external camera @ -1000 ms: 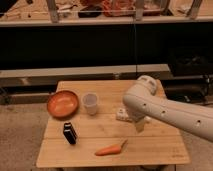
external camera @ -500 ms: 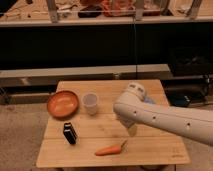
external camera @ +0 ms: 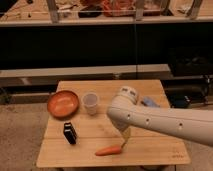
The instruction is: Knock the eraser over
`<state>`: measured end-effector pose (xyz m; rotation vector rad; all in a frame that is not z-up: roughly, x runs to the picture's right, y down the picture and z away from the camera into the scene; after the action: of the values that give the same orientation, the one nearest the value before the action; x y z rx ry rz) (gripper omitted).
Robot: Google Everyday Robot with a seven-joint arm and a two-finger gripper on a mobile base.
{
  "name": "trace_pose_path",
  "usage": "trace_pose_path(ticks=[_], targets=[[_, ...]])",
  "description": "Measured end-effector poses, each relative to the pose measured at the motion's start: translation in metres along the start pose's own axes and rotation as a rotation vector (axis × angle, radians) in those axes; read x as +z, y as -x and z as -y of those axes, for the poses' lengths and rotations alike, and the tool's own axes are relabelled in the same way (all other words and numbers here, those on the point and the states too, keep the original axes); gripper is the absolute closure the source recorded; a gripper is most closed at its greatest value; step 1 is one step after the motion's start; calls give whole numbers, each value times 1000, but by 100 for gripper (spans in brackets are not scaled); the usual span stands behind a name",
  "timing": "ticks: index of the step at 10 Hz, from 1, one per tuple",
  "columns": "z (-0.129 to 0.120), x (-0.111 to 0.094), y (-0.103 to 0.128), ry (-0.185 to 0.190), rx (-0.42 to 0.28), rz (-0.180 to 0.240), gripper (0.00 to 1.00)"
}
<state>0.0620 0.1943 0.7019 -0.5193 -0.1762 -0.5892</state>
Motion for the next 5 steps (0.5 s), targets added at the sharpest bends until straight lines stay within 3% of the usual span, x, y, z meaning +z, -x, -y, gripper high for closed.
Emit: trace_pose_path(ticks=[5], targets=[[5,11,22,5,-47,25,20]])
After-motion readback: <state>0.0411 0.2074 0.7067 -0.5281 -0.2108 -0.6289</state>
